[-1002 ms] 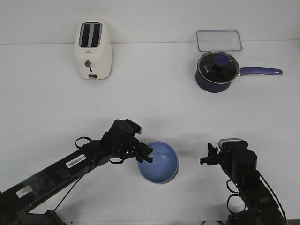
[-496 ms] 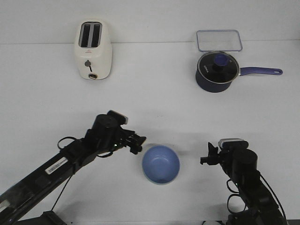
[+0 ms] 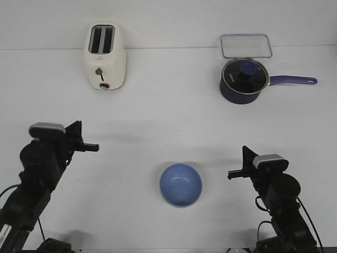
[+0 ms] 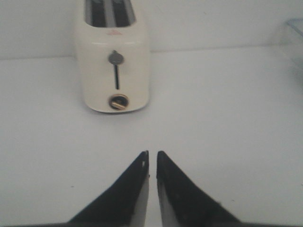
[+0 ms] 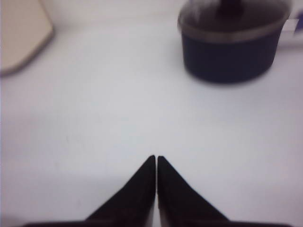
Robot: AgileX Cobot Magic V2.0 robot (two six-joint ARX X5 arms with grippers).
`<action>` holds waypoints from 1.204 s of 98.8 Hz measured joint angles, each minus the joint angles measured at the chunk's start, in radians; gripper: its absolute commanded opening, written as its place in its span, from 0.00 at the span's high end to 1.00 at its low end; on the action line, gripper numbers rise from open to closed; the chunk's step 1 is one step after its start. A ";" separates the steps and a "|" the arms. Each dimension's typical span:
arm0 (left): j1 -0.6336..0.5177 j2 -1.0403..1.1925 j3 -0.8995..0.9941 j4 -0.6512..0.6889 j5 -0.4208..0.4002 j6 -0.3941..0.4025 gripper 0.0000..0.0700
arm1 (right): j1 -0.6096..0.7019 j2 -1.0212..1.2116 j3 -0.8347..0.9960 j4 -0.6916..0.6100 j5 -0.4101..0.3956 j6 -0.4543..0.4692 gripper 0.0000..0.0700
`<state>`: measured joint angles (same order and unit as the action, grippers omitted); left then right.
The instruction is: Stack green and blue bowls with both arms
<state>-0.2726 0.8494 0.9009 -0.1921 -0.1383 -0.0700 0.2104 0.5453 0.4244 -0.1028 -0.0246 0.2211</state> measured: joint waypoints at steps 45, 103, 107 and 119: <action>0.144 -0.561 -0.590 0.315 -0.002 0.035 0.98 | -0.001 -0.240 -0.109 0.097 0.156 -0.087 1.00; 0.143 -0.565 -0.586 0.357 -0.002 0.035 0.98 | -0.001 -0.240 -0.109 0.097 0.156 -0.087 1.00; 0.143 -0.565 -0.586 0.357 -0.002 0.035 0.98 | -0.001 -0.240 -0.109 0.096 0.156 -0.087 1.00; 0.143 -0.565 -0.586 0.357 -0.002 0.035 0.98 | -0.001 -0.240 -0.109 0.096 0.156 -0.087 1.00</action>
<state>-0.1291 0.2848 0.3153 0.1654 -0.1398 -0.0349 0.2096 0.3054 0.3149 -0.0067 0.1314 0.1345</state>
